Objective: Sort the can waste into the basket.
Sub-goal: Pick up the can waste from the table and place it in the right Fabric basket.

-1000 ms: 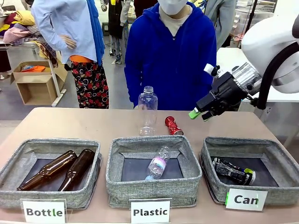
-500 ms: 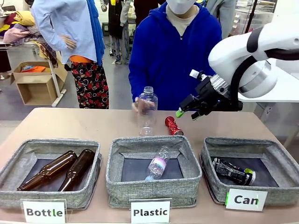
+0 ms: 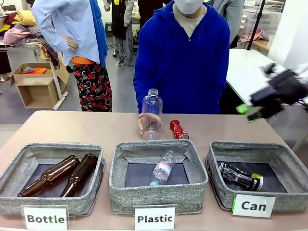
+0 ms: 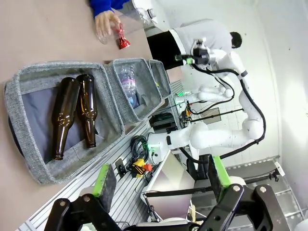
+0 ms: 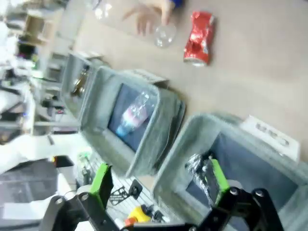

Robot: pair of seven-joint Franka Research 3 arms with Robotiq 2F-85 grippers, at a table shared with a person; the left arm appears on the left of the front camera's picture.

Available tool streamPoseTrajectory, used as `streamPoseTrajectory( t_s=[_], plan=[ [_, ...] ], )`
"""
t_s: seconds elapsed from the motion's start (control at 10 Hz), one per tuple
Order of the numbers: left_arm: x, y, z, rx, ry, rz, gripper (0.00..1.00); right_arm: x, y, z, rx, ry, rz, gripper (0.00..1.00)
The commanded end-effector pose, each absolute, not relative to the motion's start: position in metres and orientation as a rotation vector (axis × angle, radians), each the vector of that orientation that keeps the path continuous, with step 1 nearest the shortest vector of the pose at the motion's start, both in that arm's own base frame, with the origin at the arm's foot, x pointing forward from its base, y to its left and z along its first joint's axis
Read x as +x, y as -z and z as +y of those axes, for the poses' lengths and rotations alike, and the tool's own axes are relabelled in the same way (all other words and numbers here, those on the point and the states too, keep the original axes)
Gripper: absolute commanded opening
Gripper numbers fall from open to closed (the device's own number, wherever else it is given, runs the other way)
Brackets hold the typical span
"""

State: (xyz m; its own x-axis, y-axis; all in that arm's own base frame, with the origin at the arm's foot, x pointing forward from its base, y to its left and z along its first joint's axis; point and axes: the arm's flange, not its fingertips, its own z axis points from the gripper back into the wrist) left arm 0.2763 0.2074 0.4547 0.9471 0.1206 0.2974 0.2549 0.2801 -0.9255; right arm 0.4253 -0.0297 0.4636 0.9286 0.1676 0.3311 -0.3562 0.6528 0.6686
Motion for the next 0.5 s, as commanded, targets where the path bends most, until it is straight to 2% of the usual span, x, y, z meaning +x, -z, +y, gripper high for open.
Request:
streamPoseTrajectory(
  t_s=[0.0,0.2,0.4],
  plan=[
    [0.273,-0.456,0.208,-1.297,0.101,-0.332,1.00,0.390,-0.447,-0.070,0.921,-0.219,-0.344,1.00],
    [0.273,-0.456,0.208,-1.297,0.101,-0.332,1.00,0.375,-0.427,-0.090,0.969,-0.074,-0.413,1.00],
    [0.273,-0.456,0.208,-1.297,0.101,-0.332,1.00,0.378,-0.423,-0.085,0.965,-0.055,-0.437,1.00]
  ],
)
